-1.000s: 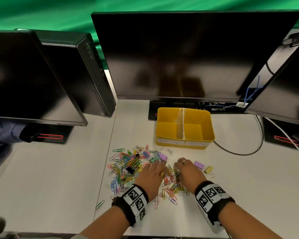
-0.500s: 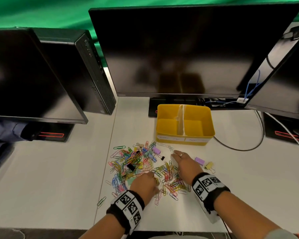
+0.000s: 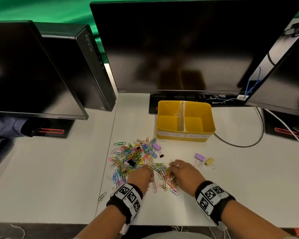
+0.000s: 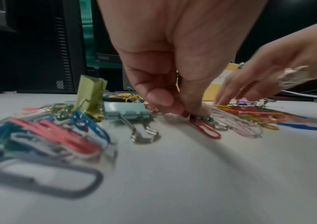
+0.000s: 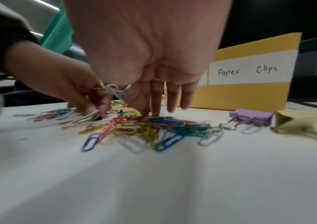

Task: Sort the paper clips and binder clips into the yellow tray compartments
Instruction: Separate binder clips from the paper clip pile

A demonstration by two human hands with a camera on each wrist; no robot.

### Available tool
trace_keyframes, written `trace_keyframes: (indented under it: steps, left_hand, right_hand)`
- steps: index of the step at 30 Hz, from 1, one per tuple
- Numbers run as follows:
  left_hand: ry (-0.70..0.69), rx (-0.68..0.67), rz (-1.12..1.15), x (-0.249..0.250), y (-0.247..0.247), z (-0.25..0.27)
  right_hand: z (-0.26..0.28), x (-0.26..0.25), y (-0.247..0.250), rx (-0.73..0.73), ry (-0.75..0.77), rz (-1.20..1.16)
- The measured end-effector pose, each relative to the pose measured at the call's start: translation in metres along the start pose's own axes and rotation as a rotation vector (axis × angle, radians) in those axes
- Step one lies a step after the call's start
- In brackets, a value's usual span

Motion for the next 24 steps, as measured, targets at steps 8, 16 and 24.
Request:
trace_keyframes:
  steps: [8, 16, 24]
  left_hand:
    - [-0.027, 0.005, -0.055, -0.003, 0.017, -0.002]
    - [-0.244, -0.165, -0.218, 0.051, 0.005, -0.025]
    - [-0.182, -0.158, -0.219, 0.063, 0.003, -0.037]
  right_hand:
    - [0.018, 0.010, -0.005, -0.055, -0.249, -0.094]
    - [0.009, 0.014, 0.000, -0.033, -0.286, -0.118]
    - [0.013, 0.010, -0.008, -0.080, -0.279, 0.183]
Point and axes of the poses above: each hand's wrist, its own z-axis away from the middle knuckle, its own y-axis out of the back of the hand, x = y × z, the point moved 1 cm from there along -z, towards the middle knuckle, and after that the axes turned 7 degrees about -y, right-handed, at the moved point
